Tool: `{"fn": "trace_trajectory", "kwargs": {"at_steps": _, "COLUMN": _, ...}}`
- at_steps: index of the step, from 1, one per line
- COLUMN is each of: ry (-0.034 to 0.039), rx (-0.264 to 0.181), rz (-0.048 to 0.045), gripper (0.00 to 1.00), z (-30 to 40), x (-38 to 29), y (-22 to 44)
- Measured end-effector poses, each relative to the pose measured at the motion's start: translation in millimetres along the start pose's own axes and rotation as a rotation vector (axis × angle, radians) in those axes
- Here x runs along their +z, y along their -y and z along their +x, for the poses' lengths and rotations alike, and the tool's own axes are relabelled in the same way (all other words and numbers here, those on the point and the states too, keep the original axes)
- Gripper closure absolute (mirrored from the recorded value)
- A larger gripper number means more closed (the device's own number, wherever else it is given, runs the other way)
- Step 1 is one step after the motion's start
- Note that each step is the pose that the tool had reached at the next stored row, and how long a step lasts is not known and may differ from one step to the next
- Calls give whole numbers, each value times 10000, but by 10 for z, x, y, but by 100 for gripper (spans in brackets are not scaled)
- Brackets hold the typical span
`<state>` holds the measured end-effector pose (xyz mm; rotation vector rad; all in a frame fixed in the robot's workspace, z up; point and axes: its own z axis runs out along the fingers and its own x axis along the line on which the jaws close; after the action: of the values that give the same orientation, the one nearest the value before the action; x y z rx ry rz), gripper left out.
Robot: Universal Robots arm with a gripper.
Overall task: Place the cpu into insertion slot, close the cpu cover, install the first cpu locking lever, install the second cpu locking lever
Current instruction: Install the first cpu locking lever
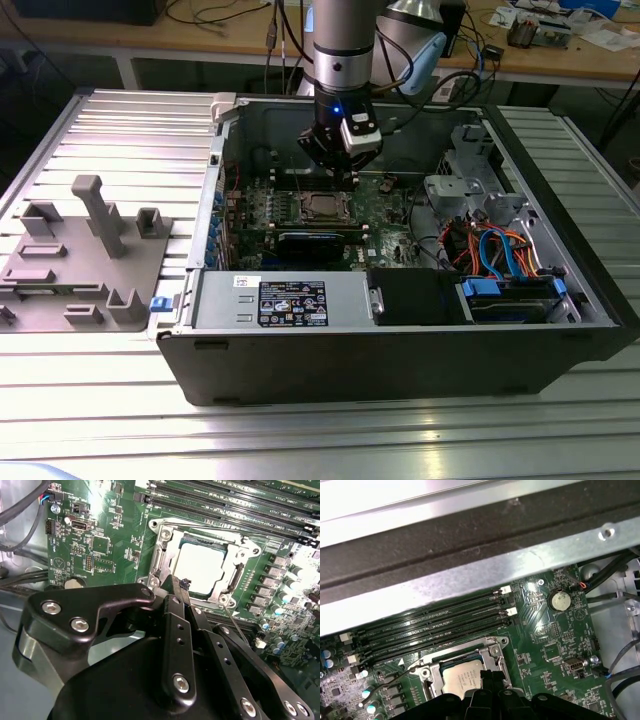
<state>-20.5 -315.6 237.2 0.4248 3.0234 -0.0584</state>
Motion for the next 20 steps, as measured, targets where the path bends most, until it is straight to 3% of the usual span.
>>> {"fn": "trace_trajectory", "kwargs": {"at_steps": 20, "ry": 10, "rx": -393, "rz": -36, "gripper": 89, "z": 0, "x": 0, "y": 0}}
